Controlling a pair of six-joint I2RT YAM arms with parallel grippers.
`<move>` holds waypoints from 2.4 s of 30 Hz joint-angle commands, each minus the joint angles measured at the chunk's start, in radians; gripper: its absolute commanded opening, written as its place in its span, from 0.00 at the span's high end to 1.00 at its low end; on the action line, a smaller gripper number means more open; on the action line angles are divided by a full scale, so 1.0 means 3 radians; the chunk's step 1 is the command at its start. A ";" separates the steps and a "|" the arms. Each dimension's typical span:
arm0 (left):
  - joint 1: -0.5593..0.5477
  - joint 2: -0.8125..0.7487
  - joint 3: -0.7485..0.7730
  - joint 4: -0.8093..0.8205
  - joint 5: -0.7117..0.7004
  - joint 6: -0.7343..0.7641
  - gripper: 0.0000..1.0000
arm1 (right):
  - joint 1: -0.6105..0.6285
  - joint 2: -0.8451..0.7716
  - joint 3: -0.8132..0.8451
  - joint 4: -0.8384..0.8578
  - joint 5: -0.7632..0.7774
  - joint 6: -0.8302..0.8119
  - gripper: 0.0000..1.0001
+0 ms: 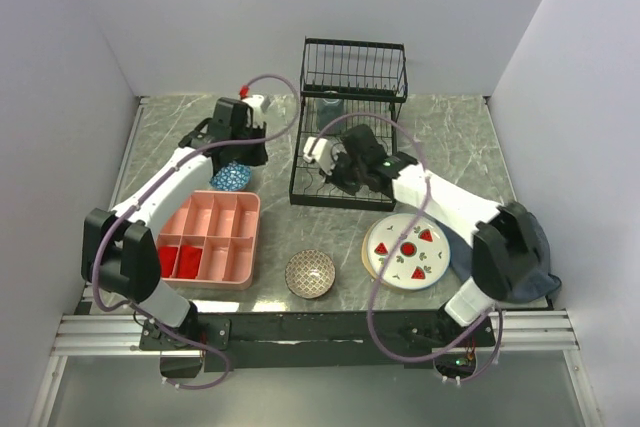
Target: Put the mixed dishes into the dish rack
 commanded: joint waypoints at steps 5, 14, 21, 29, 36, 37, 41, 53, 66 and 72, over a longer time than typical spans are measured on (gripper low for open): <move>0.0309 -0.0026 -0.0030 0.0294 0.0116 -0.0324 0.99 | 0.0099 0.0708 0.0549 0.0416 0.0402 -0.0151 1.00; 0.0376 0.0015 -0.0025 0.0268 0.0218 -0.0339 0.99 | 0.0058 0.1292 0.0994 0.0523 0.0764 -0.0176 1.00; 0.0381 0.0046 -0.0020 0.0258 0.0259 -0.0324 0.99 | -0.0070 0.1471 0.1112 0.0575 0.1051 -0.0151 1.00; 0.0381 0.0077 -0.0045 0.0283 0.0300 -0.0344 0.99 | -0.0279 0.1604 0.1204 0.0764 0.1241 -0.0227 1.00; 0.0381 0.0123 -0.0046 0.0284 0.0326 -0.0324 0.99 | -0.0438 0.1900 0.1536 0.0841 0.1312 -0.0304 1.00; 0.0381 0.0128 -0.0040 0.0278 0.0331 -0.0314 0.99 | -0.0453 0.1926 0.1552 0.0876 0.1333 -0.0309 1.00; 0.0381 0.0128 -0.0025 0.0258 0.0321 -0.0283 0.99 | -0.0484 0.2008 0.1557 0.1045 0.1394 -0.0314 1.00; 0.0381 0.0194 0.0011 0.0243 0.0305 -0.0257 0.99 | -0.0413 0.2104 0.0846 0.2707 0.1895 -0.1142 1.00; 0.0381 0.0261 0.0067 0.0243 0.0285 -0.0252 0.99 | -0.0438 0.2494 0.1035 0.3034 0.2279 -0.1459 1.00; 0.0376 0.0266 0.0067 0.0263 0.0290 -0.0247 0.99 | -0.0479 0.2530 0.1010 0.3177 0.2309 -0.1521 1.00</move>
